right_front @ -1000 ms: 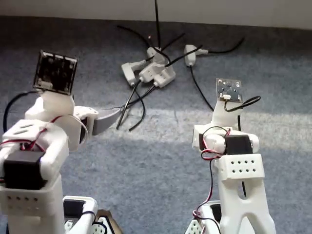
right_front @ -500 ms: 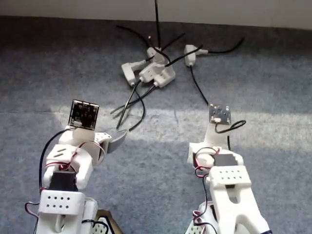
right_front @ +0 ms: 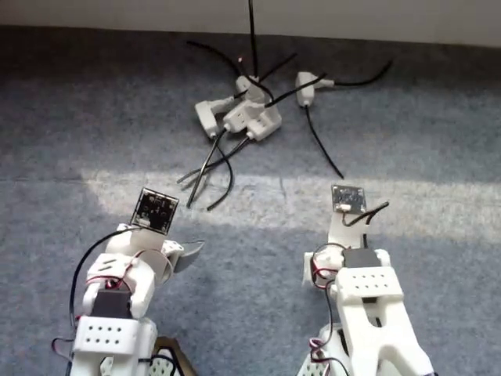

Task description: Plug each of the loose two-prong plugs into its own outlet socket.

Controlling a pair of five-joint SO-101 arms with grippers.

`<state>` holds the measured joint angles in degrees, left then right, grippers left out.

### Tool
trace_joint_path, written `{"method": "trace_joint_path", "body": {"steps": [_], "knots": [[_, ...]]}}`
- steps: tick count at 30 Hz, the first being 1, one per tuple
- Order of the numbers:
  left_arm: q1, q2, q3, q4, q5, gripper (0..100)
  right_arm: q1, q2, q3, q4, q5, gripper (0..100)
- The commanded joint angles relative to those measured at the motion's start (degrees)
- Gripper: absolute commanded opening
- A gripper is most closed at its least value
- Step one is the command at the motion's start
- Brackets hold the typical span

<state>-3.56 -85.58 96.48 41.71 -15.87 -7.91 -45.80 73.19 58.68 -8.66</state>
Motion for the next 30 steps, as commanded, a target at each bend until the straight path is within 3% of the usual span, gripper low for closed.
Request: {"method": "trace_joint_path", "body": {"steps": [1, 8, 12, 14, 18, 21, 23, 28, 30], "knots": [[0.31, -6.99, -0.31, 9.76, -0.53, 39, 2.07, -0.92, -4.44, 3.03, -0.18, 0.9], [0.40, -20.00, -0.75, 28.84, -0.44, 39, 2.59, -0.92, 1.98, 0.40, -0.09, 0.7], [0.22, -18.59, -1.71, 30.59, -0.26, 39, 2.68, -0.92, 7.78, -6.02, -0.09, 0.7], [-1.71, -18.68, -3.74, 30.59, 4.31, 39, 2.68, -0.92, 8.84, -8.22, -0.18, 0.7], [-5.05, -18.68, -10.77, 29.27, 21.19, 39, 2.77, -0.92, 9.27, -10.24, -0.44, 0.7], [-3.74, -18.59, -15.16, 29.45, 24.62, 38, 2.77, -0.92, 9.10, -10.24, -0.44, 0.7], [-2.24, -18.59, -17.01, 29.45, 24.53, 31, 2.77, -0.92, 8.92, -10.24, -0.44, 0.7], [0.31, -18.59, -19.65, 29.27, 24.44, 1, 2.77, -0.92, 8.75, -10.24, -0.53, 0.7], [0.31, -18.59, -19.56, 29.36, 24.44, 3, 2.77, -0.92, 8.92, -10.24, -0.53, 0.6]]}}
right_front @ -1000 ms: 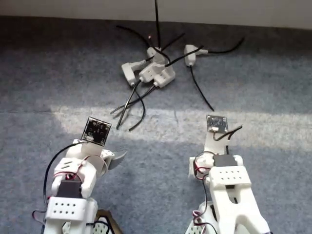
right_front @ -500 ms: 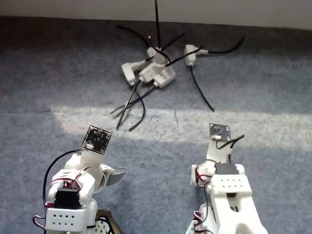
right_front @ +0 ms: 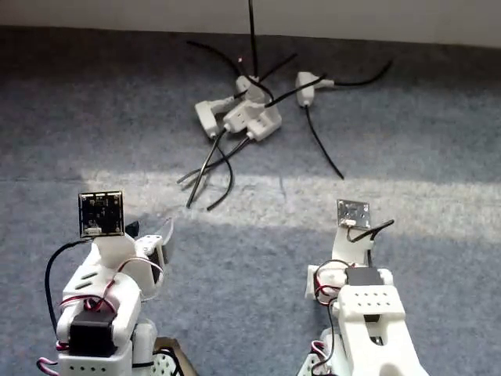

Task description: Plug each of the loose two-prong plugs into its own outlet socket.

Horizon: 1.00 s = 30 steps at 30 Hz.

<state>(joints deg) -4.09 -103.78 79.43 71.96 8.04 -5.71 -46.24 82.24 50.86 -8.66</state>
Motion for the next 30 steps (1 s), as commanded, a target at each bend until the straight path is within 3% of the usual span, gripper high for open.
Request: {"method": "trace_joint_path", "body": {"steps": [1, 5, 12, 24, 30], "knots": [[0.66, -0.40, -2.42, -0.79, 0.53, 4, 0.57, -0.48, 0.04, -2.24, -0.53, 0.6], [0.57, -0.48, -2.24, 1.32, 0.53, 0, 0.22, -0.48, 0.13, -1.80, -0.53, 0.6], [0.66, -0.40, -1.89, 12.92, 0.53, 1, 0.57, -4.88, -3.12, 10.86, -0.26, 0.6], [0.66, -0.22, 4.00, 12.92, 0.53, 1, 0.57, -40.48, 14.90, 13.14, -0.18, 0.6], [0.75, -0.13, 4.44, 12.48, 0.53, 1, 0.48, -59.47, 19.91, 21.05, -0.18, 0.6]]}}
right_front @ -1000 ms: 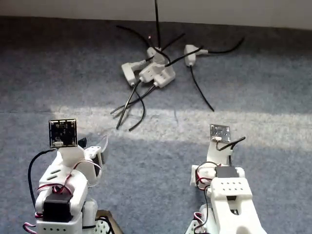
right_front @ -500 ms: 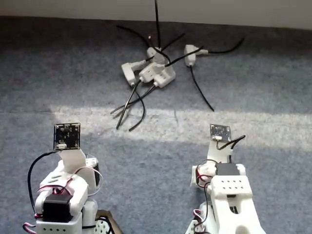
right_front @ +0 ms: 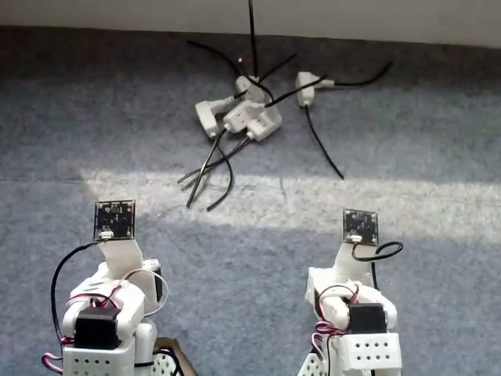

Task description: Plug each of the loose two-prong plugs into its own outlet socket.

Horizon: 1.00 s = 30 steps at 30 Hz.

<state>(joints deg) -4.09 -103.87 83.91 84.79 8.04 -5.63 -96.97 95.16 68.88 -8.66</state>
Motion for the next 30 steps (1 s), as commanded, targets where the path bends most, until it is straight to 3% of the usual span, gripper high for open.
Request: {"method": "trace_joint_path", "body": {"steps": [1, 8, 30], "knots": [[0.66, -0.13, 0.22, -0.70, 0.53, 1, 0.40, -9.10, 7.08, 2.95, -0.18, 0.6], [1.01, -0.22, 14.11, -8.26, 0.53, 1, 0.48, -5.85, 7.08, 1.63, -0.18, 0.6], [1.27, -0.22, 13.14, -8.53, 0.62, 1, 0.48, -5.85, 7.08, 1.63, -0.18, 0.6]]}}
